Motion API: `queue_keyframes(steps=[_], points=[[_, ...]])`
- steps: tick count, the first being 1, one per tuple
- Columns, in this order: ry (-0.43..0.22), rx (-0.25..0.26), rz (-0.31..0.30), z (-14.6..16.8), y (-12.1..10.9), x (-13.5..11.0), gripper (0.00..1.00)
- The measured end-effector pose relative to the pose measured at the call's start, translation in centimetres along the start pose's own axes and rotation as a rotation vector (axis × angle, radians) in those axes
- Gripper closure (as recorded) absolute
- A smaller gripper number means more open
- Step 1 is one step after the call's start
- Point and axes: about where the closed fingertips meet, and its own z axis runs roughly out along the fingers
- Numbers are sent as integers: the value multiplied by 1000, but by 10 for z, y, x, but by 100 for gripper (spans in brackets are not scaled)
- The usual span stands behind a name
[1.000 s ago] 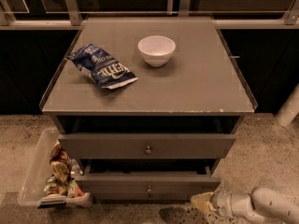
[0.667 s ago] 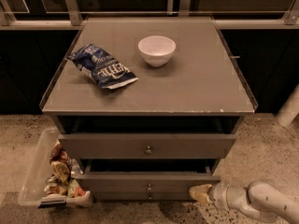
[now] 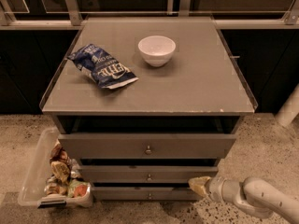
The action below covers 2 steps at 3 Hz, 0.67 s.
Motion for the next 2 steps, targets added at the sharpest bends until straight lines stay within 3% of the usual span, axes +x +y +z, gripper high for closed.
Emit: queue_keyframes(steps=[2], points=[[-32,71,-57,21,-11,-9,100]])
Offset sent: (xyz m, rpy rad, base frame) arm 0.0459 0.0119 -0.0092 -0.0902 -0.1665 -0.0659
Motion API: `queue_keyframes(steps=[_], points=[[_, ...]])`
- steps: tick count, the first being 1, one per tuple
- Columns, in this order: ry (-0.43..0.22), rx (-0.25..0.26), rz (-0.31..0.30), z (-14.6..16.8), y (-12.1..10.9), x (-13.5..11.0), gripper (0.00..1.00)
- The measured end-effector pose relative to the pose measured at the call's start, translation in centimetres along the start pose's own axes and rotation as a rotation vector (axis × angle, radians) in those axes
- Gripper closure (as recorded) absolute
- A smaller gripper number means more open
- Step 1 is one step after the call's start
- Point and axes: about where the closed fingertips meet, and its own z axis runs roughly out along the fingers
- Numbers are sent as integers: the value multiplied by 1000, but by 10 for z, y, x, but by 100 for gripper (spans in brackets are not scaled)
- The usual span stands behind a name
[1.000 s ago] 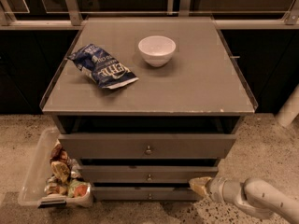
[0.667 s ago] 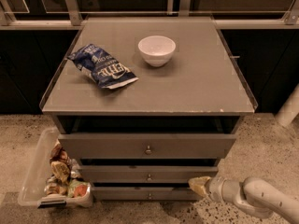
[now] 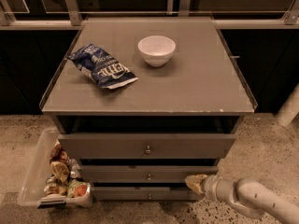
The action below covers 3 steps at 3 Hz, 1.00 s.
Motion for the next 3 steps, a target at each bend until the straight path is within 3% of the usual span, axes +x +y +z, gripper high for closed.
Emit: queue_keyframes(steps=[2,3], points=[[7,-5,-5,-14,-4,-3,100],[80,-27,42,-58,-8,2,100]])
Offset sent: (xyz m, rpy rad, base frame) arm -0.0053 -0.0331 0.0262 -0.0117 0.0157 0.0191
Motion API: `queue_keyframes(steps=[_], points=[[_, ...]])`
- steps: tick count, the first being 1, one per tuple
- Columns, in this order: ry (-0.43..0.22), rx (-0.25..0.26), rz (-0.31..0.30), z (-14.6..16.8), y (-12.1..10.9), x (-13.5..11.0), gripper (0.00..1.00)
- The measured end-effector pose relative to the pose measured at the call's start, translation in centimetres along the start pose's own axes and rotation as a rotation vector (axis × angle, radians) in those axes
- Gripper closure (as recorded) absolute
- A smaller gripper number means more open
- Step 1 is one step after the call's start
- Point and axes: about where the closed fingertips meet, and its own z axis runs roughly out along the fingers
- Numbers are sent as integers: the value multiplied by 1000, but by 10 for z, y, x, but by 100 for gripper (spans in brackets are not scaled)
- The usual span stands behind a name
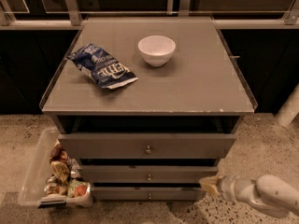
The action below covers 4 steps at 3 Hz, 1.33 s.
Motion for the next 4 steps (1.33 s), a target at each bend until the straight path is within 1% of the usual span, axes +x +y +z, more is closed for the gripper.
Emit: queue_keyframes(steps=[1,2,3,4], points=[[83,46,63,-64,-11,15,100],[139,85,141,-106,-19,33,82],[146,92,154,-111,-21,37,59],[146,92,154,-111,-21,37,36]])
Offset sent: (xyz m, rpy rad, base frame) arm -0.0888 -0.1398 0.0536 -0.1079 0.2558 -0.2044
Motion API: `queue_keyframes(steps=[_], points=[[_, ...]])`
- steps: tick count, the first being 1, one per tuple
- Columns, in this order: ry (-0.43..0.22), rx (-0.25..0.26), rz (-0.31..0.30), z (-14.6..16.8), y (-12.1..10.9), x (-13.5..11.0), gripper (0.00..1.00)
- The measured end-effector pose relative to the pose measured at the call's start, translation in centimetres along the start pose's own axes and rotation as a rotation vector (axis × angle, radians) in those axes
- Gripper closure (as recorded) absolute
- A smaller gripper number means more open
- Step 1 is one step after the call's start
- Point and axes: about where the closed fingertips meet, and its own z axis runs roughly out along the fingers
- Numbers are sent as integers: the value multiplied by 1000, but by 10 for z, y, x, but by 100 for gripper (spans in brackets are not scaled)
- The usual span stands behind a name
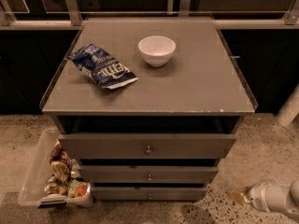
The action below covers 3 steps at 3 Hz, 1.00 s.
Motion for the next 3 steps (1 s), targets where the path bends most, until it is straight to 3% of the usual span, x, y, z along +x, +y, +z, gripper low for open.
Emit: queue_keyframes(steps=[1,2,3], points=[[0,0,0,0,0,0,11],[0,0,0,0,0,0,0],[0,0,0,0,0,0,0]])
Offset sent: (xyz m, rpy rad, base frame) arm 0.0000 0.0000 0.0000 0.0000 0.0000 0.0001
